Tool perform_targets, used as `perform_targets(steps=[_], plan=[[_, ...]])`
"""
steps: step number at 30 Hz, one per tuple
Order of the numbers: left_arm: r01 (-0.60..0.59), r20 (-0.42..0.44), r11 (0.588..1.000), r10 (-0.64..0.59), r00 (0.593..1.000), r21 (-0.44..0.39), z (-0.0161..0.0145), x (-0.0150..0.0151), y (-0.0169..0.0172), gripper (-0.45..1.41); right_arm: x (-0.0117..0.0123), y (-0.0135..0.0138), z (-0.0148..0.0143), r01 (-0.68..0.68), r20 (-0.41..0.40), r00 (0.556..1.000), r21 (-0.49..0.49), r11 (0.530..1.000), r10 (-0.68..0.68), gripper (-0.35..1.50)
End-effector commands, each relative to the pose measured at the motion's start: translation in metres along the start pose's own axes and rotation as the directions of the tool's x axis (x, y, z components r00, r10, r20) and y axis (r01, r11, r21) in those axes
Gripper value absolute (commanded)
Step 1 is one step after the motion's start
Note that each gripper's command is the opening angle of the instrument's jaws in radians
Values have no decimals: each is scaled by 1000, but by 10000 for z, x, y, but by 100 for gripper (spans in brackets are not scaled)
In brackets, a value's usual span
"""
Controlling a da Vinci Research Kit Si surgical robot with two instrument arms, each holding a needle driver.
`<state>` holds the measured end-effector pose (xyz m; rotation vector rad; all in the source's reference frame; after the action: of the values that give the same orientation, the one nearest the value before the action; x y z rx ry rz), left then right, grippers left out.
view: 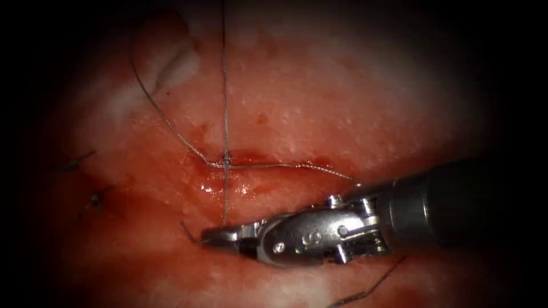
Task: Wound Closure
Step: Pull the right tool down and the left tool up to tension the knot, then cut the long suture end.
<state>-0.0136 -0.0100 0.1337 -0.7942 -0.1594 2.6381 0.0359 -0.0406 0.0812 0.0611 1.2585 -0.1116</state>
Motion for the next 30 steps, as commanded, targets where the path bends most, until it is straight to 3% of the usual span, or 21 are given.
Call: perform_targets(steps=[1,9,15,16,18,21,27,30], plan=[[-6,-2,1000,6,1000,3,7,3,-4,-45,0,-7,7,0,-1,1000,4,1000,0,-35],[-5,-3,1000,5,1000,11,7,4,-4,-45,-4,-8,0,-17,-3,1000,6,1000,17,-35],[0,-39,1000,-1,999,-29,3,4,11,-45,5,19,-8,-118,-32,993,-23,993,117,-33],[2,-46,999,-4,999,-32,1,4,14,-45,8,25,-11,-154,-36,988,-25,988,153,9],[7,-55,999,-10,998,-44,-7,7,22,-45,15,38,-22,-190,-58,981,-44,981,187,56],[21,-74,998,-25,997,-55,-24,14,33,-45,27,56,-41,-248,-78,967,-81,965,242,99],[38,-90,994,-47,995,-100,-72,27,63,-45,41,78,-88,-351,-86,935,-95,932,343,125],[39,-93,991,-51,994,-126,-100,32,81,-45,42,88,-107,-387,-88,921,-99,917,380,125]])
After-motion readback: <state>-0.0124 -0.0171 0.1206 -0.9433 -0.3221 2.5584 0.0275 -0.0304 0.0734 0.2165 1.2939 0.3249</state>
